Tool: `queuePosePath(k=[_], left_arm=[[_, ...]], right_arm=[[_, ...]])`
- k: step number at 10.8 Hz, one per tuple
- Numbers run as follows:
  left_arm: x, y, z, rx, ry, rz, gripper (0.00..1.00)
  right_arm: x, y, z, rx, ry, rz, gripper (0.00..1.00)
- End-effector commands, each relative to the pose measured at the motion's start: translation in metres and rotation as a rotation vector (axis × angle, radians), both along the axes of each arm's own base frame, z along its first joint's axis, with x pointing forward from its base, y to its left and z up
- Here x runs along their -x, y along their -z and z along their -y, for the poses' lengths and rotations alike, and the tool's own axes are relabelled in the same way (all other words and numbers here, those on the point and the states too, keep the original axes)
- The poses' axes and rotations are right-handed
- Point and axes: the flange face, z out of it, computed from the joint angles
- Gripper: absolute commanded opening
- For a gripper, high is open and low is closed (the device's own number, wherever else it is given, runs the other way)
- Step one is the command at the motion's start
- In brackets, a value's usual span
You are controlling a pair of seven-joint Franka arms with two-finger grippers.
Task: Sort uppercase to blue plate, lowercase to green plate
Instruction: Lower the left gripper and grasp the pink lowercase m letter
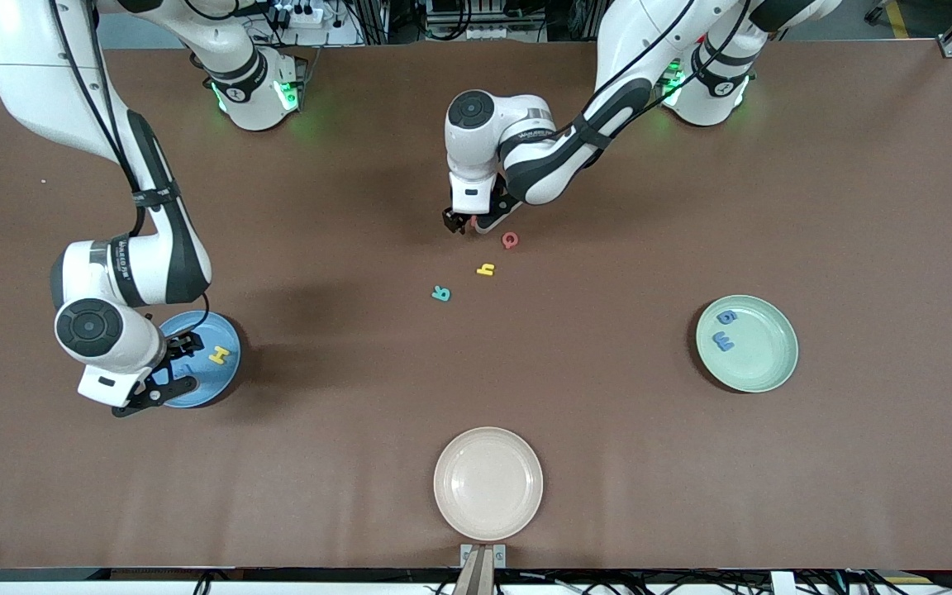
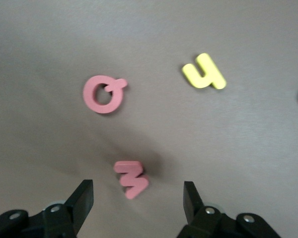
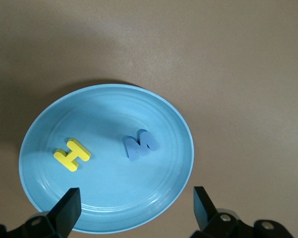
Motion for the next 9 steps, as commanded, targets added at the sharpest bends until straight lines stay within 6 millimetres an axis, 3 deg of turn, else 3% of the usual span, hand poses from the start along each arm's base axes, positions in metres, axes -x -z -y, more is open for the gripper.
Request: queuePosePath(k=[1, 3, 9], left_arm=[[0.0058, 0.0029, -0.0052, -0.003, 0.003, 0.025, 0.81], [0.0048, 0.0043, -0.0067, -0.006, 0.0, 0.022, 0.75], [-0.0034, 0.0063, -0.0107, -0.003, -0.026, 0.018, 0.72]], right_arm=[[0.0021, -0.0017, 0.0002, -0.013, 0.004, 0.003, 1.0], [0.0027, -0.0023, 0.0004, -0.012, 0.007, -0.001, 1.0], [0.0027, 0.0005, 0.0013, -0.011, 0.008, -0.002, 1.0]])
